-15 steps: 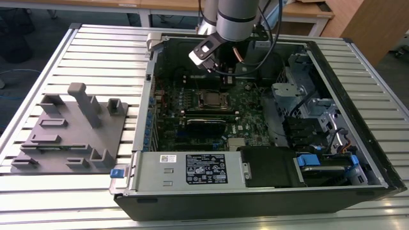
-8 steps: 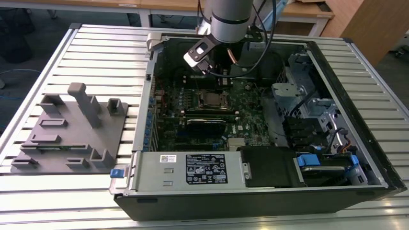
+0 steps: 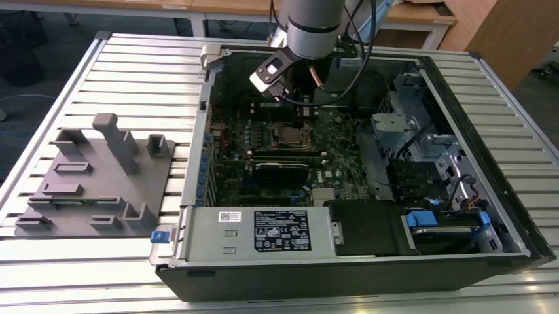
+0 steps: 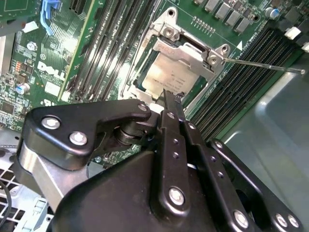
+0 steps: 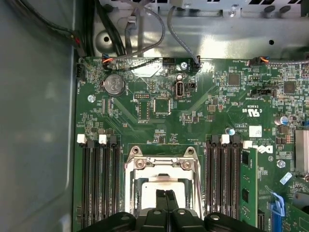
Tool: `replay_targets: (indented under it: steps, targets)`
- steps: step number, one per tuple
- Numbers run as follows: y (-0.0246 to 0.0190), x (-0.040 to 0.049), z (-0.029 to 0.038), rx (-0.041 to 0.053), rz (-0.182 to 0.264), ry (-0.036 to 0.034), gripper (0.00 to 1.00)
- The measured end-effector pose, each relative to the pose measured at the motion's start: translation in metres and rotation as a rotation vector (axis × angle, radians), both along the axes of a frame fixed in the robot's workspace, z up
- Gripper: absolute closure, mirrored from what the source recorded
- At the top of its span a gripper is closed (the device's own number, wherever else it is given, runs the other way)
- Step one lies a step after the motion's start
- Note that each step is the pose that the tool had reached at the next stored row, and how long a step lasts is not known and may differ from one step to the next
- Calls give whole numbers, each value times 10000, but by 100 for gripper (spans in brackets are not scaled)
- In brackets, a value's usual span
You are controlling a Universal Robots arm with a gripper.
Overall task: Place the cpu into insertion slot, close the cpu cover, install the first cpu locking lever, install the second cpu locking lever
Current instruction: 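Close the cpu cover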
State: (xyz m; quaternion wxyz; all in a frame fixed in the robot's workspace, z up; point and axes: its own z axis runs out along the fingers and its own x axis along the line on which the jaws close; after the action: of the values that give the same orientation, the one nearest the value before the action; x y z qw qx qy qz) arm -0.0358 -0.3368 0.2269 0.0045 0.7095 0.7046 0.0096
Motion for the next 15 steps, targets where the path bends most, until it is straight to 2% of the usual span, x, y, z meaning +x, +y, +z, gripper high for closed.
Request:
replay_targets:
  steps: [3,4,5,15]
  targets:
    - [-1,0,-1,-7,1,69,89]
    - [-1,0,-5,-9,1,120,89]
    - [-1,0,-4,-12,1,139,89]
    - [-1,-34,-16,-18,0,140,89]
